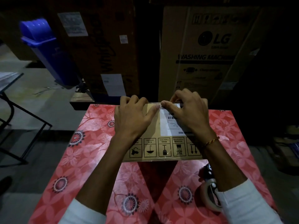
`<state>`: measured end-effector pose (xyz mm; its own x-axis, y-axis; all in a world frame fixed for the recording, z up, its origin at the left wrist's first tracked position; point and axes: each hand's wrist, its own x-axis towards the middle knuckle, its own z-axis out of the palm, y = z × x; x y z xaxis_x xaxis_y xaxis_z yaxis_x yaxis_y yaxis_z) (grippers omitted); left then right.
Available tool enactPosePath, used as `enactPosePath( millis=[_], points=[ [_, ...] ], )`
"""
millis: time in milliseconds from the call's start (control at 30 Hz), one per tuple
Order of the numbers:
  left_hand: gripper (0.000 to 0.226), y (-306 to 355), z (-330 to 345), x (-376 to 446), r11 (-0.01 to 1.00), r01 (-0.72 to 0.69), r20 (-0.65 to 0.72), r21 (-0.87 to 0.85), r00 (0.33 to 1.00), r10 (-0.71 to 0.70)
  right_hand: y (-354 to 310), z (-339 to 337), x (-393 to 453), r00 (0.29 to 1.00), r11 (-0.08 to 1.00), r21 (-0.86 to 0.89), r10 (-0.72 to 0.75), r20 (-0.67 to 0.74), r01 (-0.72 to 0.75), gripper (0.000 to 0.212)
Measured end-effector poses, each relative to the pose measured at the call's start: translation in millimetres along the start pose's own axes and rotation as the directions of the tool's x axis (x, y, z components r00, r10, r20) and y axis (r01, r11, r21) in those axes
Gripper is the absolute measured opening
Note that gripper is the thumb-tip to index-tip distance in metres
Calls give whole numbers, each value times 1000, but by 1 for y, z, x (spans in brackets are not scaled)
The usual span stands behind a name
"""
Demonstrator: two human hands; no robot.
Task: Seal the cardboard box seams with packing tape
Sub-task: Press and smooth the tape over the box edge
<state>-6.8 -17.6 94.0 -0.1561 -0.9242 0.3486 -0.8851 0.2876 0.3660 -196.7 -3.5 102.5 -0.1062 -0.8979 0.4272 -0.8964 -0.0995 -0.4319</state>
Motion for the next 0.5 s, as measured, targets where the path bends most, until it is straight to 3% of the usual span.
enactPosePath(
  millis=[167,400,500],
  points=[
    [63,-8,-8,3,995,-64,99,-72,993,71,-2,-1,0,1000,1000,-10,0,25,0,43],
    [91,-17,-19,3,985,-112,239,-131,961,141,-1,-9,-3,990,997,-43,-58,128,64,52],
    [74,-18,-18,4,979,-104,239,-173,960,144,4,-14,-2,974,995,-41,-86,209,96,64]
  ],
)
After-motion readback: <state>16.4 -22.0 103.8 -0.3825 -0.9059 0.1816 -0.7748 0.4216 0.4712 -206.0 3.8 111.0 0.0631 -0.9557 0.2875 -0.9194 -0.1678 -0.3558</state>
